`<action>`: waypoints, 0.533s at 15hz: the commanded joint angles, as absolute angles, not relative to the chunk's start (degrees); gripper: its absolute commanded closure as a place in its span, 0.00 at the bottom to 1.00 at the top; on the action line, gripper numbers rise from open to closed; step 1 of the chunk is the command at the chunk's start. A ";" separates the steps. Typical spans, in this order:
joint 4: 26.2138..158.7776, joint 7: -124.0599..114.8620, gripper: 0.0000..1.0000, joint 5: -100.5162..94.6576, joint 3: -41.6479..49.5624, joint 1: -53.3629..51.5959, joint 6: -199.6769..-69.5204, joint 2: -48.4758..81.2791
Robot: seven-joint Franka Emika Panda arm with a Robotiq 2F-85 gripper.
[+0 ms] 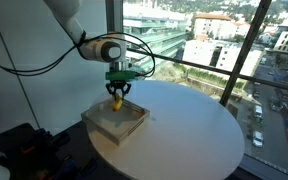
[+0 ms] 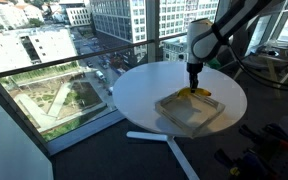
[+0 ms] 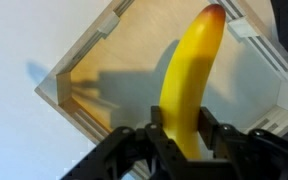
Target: Take the banana off of the tray
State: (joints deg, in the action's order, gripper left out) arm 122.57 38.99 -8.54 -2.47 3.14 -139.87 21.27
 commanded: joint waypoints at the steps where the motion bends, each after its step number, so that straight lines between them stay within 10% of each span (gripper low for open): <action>1: 123.08 35.37 0.84 -7.76 -2.71 3.15 -136.21 17.68; 8: 122.48 25.08 0.84 -7.57 -2.10 2.72 -131.31 15.15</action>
